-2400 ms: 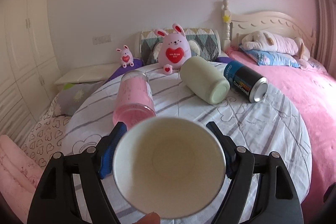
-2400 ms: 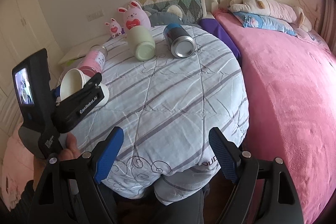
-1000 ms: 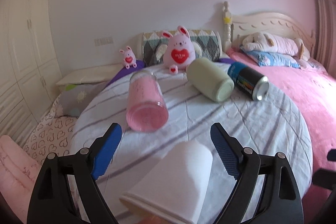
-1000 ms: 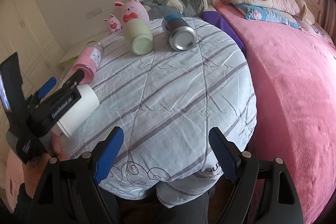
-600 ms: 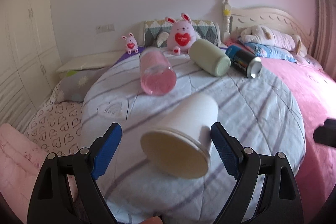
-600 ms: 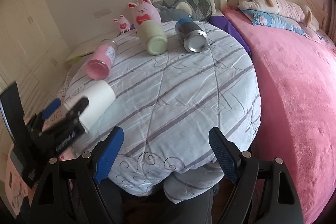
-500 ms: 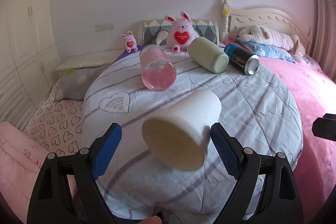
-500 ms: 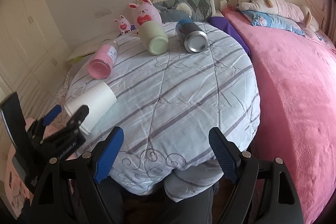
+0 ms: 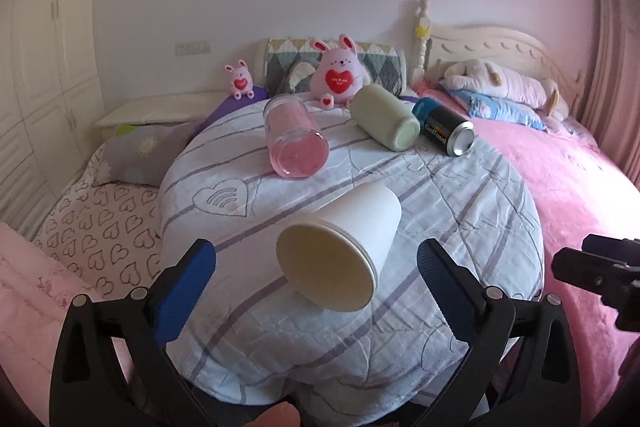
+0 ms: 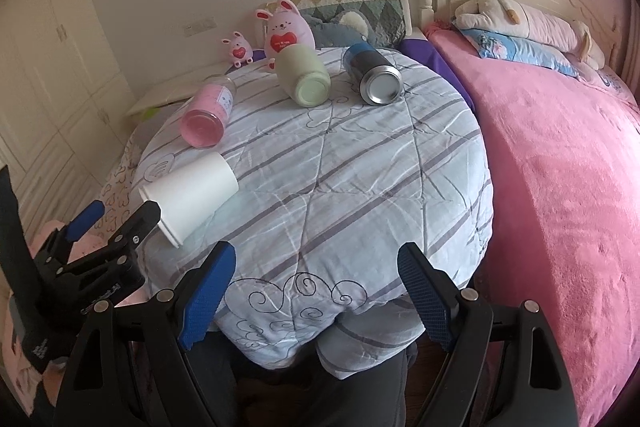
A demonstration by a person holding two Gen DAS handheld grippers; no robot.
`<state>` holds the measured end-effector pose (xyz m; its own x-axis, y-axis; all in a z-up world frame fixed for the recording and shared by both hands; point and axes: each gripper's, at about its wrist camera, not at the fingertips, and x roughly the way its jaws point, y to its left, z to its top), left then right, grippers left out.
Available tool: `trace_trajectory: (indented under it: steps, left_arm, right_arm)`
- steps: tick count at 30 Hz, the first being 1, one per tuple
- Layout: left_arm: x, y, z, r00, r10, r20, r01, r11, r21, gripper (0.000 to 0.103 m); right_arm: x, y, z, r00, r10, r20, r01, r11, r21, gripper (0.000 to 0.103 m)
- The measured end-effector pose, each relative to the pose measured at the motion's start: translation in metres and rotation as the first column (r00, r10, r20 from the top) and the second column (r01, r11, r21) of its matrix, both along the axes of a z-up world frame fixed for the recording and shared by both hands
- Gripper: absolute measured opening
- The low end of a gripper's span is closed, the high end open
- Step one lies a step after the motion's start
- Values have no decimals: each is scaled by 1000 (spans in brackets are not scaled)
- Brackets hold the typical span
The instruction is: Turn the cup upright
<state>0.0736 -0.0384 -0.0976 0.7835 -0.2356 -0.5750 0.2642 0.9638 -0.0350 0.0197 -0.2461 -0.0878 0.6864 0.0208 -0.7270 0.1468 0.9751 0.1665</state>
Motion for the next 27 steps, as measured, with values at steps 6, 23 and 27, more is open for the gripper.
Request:
trace_trajectory:
  steps: [6,23,27]
  left_arm:
    - [-11,0,16,999,9,-36,-8,999,37,103]
    - [-50,7,47,994,17,-111,-6,995,102,103]
    - [-52,9,51,994,15,-111,-5,996,88,103]
  right_arm:
    - [-2,6,2,1000,11,7,-11,1000,0,84]
    - [-21,18,13,999,21,41,-20,1000,-13,84]
    - [-25,18,15,999,21,47,-20,1000,-13,84]
